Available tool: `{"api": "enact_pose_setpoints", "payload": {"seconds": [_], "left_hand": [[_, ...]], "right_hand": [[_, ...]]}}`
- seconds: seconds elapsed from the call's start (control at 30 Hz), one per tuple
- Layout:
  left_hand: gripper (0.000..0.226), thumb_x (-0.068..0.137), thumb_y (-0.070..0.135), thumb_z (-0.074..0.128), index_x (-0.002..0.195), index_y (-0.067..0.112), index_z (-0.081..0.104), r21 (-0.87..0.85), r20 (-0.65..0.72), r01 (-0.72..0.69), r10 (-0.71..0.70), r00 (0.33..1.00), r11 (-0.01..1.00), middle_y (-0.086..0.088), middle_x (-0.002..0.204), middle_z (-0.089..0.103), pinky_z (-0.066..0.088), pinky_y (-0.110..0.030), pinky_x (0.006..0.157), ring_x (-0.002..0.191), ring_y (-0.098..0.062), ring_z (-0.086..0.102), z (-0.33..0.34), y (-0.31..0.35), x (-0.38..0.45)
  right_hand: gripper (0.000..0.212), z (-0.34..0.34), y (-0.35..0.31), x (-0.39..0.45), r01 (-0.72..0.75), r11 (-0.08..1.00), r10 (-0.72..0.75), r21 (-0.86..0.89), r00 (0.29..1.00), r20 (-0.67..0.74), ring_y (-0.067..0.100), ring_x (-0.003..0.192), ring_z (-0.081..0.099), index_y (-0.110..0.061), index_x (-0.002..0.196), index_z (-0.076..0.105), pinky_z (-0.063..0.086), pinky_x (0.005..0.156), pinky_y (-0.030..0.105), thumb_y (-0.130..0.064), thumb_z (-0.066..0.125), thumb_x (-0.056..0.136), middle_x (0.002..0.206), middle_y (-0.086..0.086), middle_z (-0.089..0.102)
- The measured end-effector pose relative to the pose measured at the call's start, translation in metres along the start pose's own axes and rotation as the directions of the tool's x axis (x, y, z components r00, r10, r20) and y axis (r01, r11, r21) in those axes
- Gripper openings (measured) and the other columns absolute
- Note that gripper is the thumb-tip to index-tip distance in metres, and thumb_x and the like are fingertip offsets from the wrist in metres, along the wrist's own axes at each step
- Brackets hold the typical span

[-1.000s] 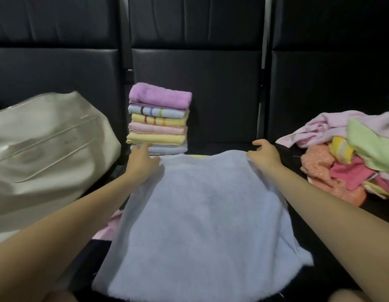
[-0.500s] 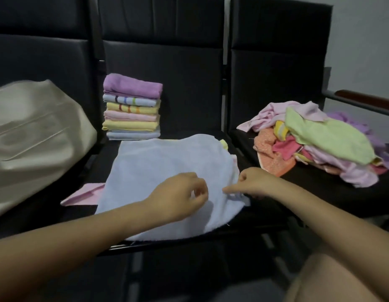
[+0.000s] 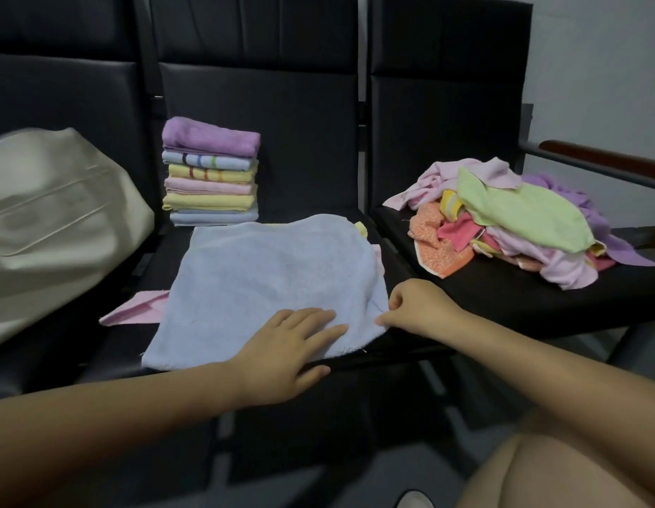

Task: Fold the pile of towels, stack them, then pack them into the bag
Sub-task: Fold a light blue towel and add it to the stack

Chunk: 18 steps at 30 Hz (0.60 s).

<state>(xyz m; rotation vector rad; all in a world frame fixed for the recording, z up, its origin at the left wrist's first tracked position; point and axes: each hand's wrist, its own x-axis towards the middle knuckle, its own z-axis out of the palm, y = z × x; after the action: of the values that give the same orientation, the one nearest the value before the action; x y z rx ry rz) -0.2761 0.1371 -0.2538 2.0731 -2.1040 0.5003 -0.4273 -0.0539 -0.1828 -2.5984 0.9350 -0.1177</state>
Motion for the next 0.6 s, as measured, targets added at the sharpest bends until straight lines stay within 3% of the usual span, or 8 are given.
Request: {"api": "enact_pose_setpoints", "payload": {"seconds": [0.1,0.17,0.2,0.27,0.33,0.4,0.47,0.6], "left_hand": [[0.053,0.093,0.046,0.04,0.143,0.027,0.045,-0.03,0.006,0.004,-0.004,1.0,1.0,-0.001,0.143,0.05,0.045,-0.035,0.099,0.126,-0.021,0.053,0.001,-0.002,0.001],[0.053,0.093,0.045,0.04,0.143,0.027,0.044,-0.019,0.008,0.001,-0.001,1.0,1.0,-0.001,0.144,0.05,0.045,-0.036,0.1,0.127,-0.022,0.053,0.003,-0.005,0.001],[0.053,0.093,0.044,0.04,0.143,0.026,0.043,-0.002,0.01,-0.001,0.001,1.0,1.0,-0.001,0.144,0.05,0.046,-0.036,0.099,0.127,-0.022,0.053,0.004,-0.005,0.001],[0.055,0.091,0.044,0.041,0.142,0.023,0.044,0.031,0.009,-0.004,0.004,1.0,1.0,-0.001,0.143,0.052,0.048,-0.035,0.098,0.126,-0.021,0.054,0.004,-0.004,0.001],[0.057,0.09,0.043,0.041,0.14,0.018,0.045,0.048,0.01,-0.007,0.007,1.0,0.999,-0.001,0.141,0.053,0.05,-0.035,0.096,0.125,-0.021,0.055,0.003,-0.003,0.002],[0.057,0.09,0.043,0.04,0.141,0.016,0.047,0.065,0.008,-0.012,0.011,1.0,0.998,-0.001,0.142,0.053,0.049,-0.034,0.097,0.125,-0.02,0.055,0.004,-0.004,0.002],[0.057,0.092,0.042,0.038,0.142,0.017,0.048,0.073,0.008,-0.011,0.01,1.0,0.997,-0.001,0.144,0.052,0.048,-0.034,0.098,0.127,-0.02,0.054,0.004,-0.004,0.001],[0.056,0.094,0.04,0.037,0.143,0.016,0.048,0.113,-0.005,-0.008,0.009,1.0,0.994,-0.001,0.145,0.051,0.042,-0.032,0.102,0.128,-0.02,0.053,0.005,-0.004,0.0]], "right_hand": [[0.039,0.002,0.0,0.003,0.036,0.999,-0.035,0.021,0.997,-0.063,0.017,0.052,0.032,-0.01,0.05,0.033,0.024,0.05,0.029,-0.01,0.059,0.079,0.05,0.002,0.033],[0.028,-0.001,0.0,0.006,0.064,0.972,-0.036,0.225,0.991,-0.126,0.019,0.056,0.046,0.005,0.058,0.053,0.038,0.054,0.03,-0.008,0.058,0.082,0.057,0.014,0.051],[0.022,-0.004,-0.002,0.005,0.079,0.9,-0.019,0.429,0.99,-0.142,0.02,0.063,0.055,0.012,0.071,0.061,0.047,0.058,0.028,-0.005,0.058,0.085,0.068,0.021,0.061],[0.018,-0.014,-0.008,0.003,0.076,0.625,-0.023,0.777,0.997,-0.078,0.019,0.076,0.063,0.015,0.088,0.064,0.055,0.065,0.021,0.0,0.054,0.09,0.082,0.019,0.066],[0.017,-0.023,-0.006,0.002,0.039,0.474,-0.095,0.88,0.995,0.008,0.015,0.074,0.064,0.003,0.086,0.066,0.054,0.066,0.02,0.0,0.051,0.092,0.079,0.008,0.067],[0.02,-0.028,0.001,0.002,0.043,0.549,-0.124,0.835,0.992,0.031,0.012,0.069,0.06,-0.006,0.079,0.067,0.048,0.063,0.019,-0.003,0.053,0.092,0.071,0.001,0.064],[0.016,-0.031,0.01,0.0,0.046,0.721,-0.079,0.691,0.997,0.017,0.01,0.071,0.055,-0.007,0.079,0.067,0.043,0.065,0.018,-0.01,0.058,0.091,0.074,0.0,0.062],[0.033,-0.026,0.033,-0.004,-0.077,0.919,0.038,0.386,0.993,0.108,0.007,0.053,0.043,-0.014,0.058,0.053,0.034,0.049,0.014,-0.016,0.063,0.089,0.054,-0.007,0.049]]}}
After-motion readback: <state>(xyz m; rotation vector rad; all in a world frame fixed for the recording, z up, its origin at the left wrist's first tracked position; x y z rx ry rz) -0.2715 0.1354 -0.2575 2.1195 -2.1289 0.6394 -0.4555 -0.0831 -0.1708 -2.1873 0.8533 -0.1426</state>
